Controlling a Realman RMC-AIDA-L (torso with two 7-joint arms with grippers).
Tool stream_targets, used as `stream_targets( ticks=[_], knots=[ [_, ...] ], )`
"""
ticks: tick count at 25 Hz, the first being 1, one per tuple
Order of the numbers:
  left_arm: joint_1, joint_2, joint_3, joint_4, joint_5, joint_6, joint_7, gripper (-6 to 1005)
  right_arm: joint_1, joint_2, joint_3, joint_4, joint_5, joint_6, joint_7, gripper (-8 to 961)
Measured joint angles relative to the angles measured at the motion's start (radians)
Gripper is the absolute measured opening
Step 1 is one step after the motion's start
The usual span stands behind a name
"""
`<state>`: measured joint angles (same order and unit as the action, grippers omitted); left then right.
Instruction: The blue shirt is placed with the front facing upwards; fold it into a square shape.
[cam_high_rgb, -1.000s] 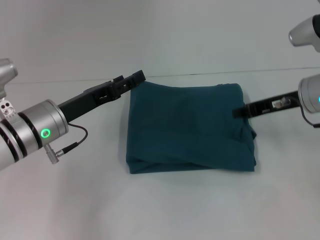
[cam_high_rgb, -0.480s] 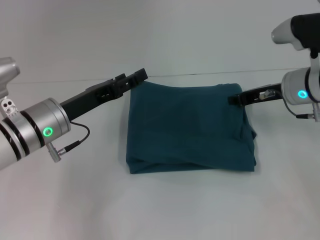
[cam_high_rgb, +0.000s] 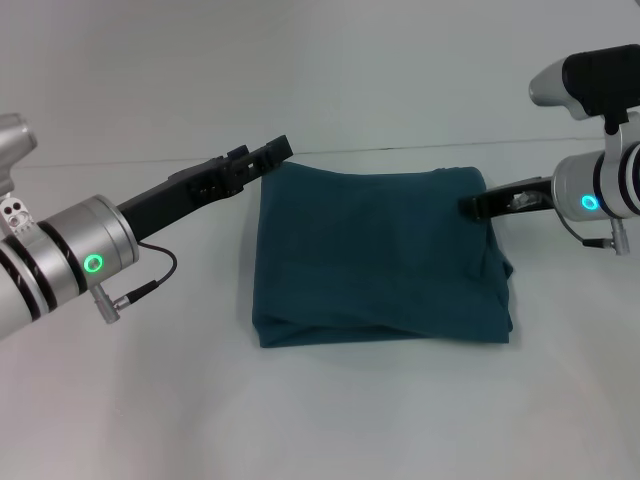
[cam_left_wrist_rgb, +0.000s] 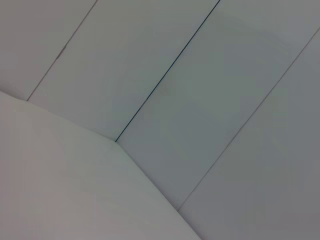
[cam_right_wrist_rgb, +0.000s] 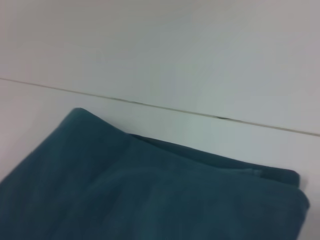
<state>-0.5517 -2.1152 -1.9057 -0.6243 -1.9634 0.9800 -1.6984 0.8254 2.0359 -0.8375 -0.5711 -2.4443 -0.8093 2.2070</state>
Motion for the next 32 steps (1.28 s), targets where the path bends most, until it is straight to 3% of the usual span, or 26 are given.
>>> stream_targets(
  ticks=[18,26,32],
  knots=[
    [-0.002,-0.003,0.001,0.0,0.0,0.0,0.0,798,0.018,0.011,-0.003,0.079,0.008,0.202,-0.086,46],
    [0.002,-0.002,-0.008,0.0,0.0,0.0,0.002,798,0.027,0.047,-0.01,0.029,0.044,0.093,-0.117,46],
    [0.006,-0.002,-0.015,0.0,0.0,0.0,0.009,798,0.038,0.05,-0.027,0.038,0.046,0.077,-0.108,47]
  ],
)
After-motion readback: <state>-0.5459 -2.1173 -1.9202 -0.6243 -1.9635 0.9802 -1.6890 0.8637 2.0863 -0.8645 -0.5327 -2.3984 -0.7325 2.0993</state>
